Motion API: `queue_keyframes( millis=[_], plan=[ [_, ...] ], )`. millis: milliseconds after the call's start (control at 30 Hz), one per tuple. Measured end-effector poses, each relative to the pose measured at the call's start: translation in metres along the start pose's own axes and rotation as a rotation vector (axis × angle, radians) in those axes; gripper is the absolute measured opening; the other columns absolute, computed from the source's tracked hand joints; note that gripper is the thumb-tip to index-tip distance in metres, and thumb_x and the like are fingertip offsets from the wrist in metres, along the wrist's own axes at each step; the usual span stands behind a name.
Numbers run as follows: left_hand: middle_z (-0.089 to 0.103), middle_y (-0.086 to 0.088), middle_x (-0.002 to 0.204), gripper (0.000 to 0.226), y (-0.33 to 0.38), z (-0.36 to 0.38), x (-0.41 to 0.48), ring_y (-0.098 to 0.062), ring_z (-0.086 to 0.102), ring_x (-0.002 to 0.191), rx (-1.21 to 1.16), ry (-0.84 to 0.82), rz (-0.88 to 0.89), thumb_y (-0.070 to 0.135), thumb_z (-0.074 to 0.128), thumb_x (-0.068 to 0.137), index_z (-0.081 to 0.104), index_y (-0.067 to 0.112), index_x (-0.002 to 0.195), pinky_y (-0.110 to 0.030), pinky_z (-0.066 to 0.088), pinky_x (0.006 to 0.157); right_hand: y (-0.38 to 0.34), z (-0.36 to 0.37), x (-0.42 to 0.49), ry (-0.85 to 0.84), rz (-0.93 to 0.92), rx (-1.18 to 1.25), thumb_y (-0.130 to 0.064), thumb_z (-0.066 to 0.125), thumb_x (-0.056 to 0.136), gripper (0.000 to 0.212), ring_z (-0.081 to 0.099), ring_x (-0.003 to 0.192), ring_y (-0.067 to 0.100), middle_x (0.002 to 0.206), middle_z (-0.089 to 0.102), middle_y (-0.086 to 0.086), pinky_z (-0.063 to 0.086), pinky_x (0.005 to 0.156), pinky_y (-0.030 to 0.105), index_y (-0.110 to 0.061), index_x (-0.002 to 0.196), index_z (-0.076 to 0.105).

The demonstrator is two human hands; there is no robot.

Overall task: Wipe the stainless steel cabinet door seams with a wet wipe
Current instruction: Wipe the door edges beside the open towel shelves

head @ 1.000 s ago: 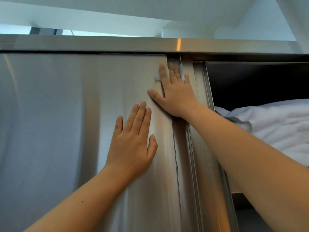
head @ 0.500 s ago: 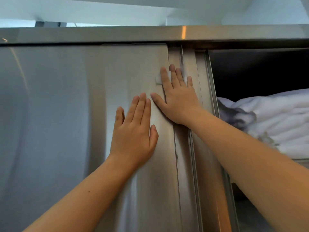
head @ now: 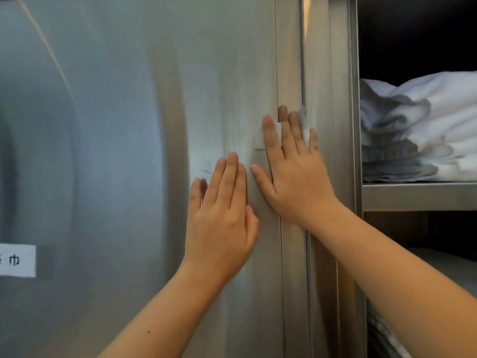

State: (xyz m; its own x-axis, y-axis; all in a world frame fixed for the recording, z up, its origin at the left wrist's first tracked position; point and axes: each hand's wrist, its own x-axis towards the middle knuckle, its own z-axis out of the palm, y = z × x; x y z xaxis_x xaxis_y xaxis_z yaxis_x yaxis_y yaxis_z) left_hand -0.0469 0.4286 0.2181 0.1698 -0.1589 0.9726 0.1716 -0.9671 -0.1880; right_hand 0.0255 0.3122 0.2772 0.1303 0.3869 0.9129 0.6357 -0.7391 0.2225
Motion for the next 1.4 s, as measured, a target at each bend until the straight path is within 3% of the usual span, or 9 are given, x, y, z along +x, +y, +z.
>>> queue_keyframes(
  millis=[100, 167, 267, 433, 633, 900, 1400],
  plan=[
    [0.041, -0.017, 0.141, 0.055, 0.003, -0.003, -0.024, -0.031, 0.038, 0.131, 0.025, -0.039, 0.0, 0.023, 0.035, 0.084, 0.047, -0.001, 0.132, -0.052, 0.02, 0.102, -0.007, 0.007, -0.023, -0.013, 0.001, 0.002, -0.053, 0.012, 0.092, 0.065, -0.011, 0.142, 0.03, 0.151, -0.015, 0.015, -0.017, 0.11, 0.038, -0.019, 0.141, -0.013],
    [0.042, -0.016, 0.141, 0.054, 0.006, -0.005, -0.037, -0.031, 0.038, 0.13, 0.025, -0.064, -0.012, 0.023, 0.035, 0.085, 0.048, 0.0, 0.131, -0.052, 0.02, 0.102, -0.011, 0.011, -0.036, -0.014, 0.01, 0.025, -0.051, 0.02, 0.093, 0.066, -0.011, 0.142, 0.03, 0.15, -0.013, 0.015, -0.015, 0.111, 0.039, -0.017, 0.142, -0.009],
    [0.041, -0.016, 0.141, 0.054, 0.011, -0.007, -0.053, -0.031, 0.038, 0.131, 0.025, -0.107, -0.034, 0.025, 0.035, 0.085, 0.048, 0.001, 0.132, -0.051, 0.02, 0.102, -0.019, 0.015, -0.059, 0.014, 0.016, 0.045, -0.046, 0.034, 0.093, 0.068, 0.001, 0.141, 0.036, 0.152, 0.002, 0.022, -0.003, 0.113, 0.045, -0.012, 0.144, 0.003],
    [0.039, -0.015, 0.143, 0.053, 0.026, -0.006, -0.073, -0.03, 0.036, 0.132, -0.021, -0.144, -0.078, 0.025, 0.036, 0.086, 0.046, 0.003, 0.133, -0.05, 0.024, 0.104, -0.032, 0.021, -0.1, 0.018, 0.02, 0.061, -0.045, 0.033, 0.091, 0.067, 0.017, 0.137, 0.042, 0.148, 0.018, 0.029, 0.009, 0.109, 0.052, -0.005, 0.143, 0.019],
    [0.045, -0.011, 0.14, 0.053, 0.039, -0.012, -0.088, -0.027, 0.041, 0.13, -0.074, -0.189, -0.107, 0.025, 0.037, 0.084, 0.05, 0.005, 0.131, -0.051, 0.025, 0.103, -0.04, 0.025, -0.14, -0.083, -0.005, -0.006, -0.042, 0.026, 0.092, 0.066, 0.017, 0.136, 0.041, 0.147, 0.017, 0.028, 0.015, 0.108, 0.053, -0.005, 0.143, 0.006],
    [0.043, -0.01, 0.141, 0.055, 0.043, -0.028, -0.109, -0.029, 0.038, 0.131, -0.159, -0.313, -0.18, 0.024, 0.034, 0.084, 0.048, 0.005, 0.133, -0.055, 0.019, 0.102, -0.045, 0.029, -0.172, -0.099, -0.011, 0.087, -0.036, 0.035, 0.092, 0.061, 0.024, 0.135, 0.041, 0.146, 0.026, 0.026, 0.014, 0.105, 0.056, -0.002, 0.141, 0.028],
    [0.042, -0.008, 0.141, 0.054, 0.05, -0.048, -0.167, -0.024, 0.036, 0.132, -0.259, -0.34, -0.274, 0.02, 0.038, 0.081, 0.048, 0.005, 0.132, -0.051, 0.02, 0.104, -0.071, 0.014, -0.232, -0.095, 0.093, 0.242, -0.03, 0.038, 0.09, 0.056, 0.035, 0.131, 0.04, 0.143, 0.037, 0.022, 0.037, 0.097, 0.055, 0.001, 0.137, 0.036]
  ],
)
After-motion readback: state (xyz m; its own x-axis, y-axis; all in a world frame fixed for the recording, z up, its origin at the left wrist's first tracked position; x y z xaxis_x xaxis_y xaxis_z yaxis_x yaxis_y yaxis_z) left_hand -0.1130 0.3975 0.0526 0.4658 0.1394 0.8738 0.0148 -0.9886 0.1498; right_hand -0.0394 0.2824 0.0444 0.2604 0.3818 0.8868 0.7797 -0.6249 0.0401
